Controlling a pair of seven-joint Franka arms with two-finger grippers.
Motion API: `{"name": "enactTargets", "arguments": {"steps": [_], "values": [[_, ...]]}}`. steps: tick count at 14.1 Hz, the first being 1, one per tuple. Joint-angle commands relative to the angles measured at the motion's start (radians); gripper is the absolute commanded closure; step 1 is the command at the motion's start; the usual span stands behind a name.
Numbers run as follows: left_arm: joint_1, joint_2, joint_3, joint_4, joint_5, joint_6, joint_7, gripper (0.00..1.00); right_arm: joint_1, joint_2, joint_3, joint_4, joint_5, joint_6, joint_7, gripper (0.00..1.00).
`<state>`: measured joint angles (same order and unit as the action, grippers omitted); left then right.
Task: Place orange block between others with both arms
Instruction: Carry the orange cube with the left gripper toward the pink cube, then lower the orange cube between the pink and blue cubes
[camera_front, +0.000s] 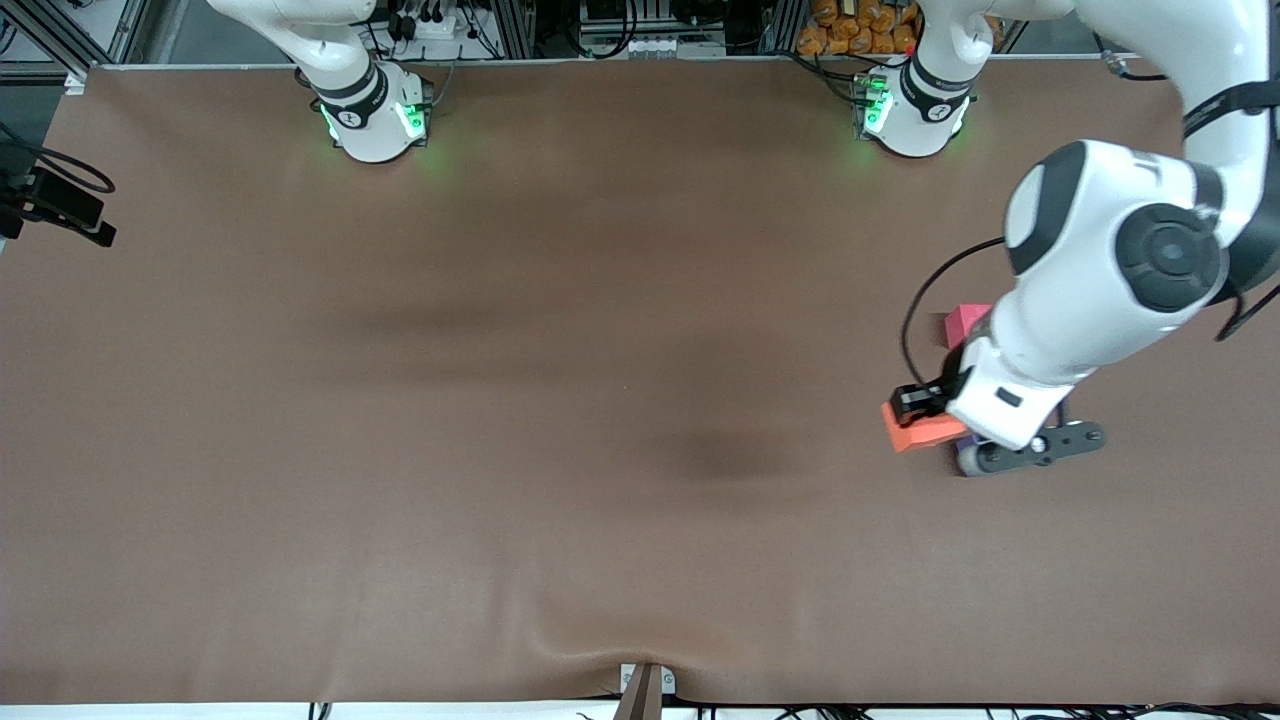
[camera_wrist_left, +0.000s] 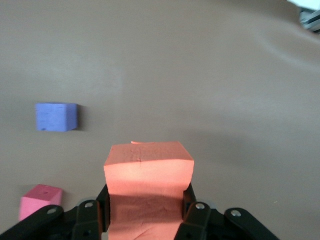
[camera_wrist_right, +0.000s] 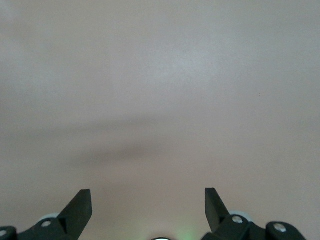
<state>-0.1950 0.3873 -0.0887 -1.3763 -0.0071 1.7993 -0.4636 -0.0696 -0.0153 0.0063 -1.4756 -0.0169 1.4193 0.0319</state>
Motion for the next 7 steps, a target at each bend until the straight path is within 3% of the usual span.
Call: {"name": "enactTargets", "arguments": {"steps": [1, 7], "values": [[0.049, -0.1, -0.013, -0.141, -0.016, 0.003, 0.058, 1.0, -0.002, -0.002, 0.003, 0.011, 0.011, -0.016, 0.014, 0.0], [0.129, -0.168, -0.011, -0.328, -0.016, 0.057, 0.128, 1.0, -0.01, 0.005, 0.001, 0.011, 0.034, -0.017, 0.013, 0.0]]}}
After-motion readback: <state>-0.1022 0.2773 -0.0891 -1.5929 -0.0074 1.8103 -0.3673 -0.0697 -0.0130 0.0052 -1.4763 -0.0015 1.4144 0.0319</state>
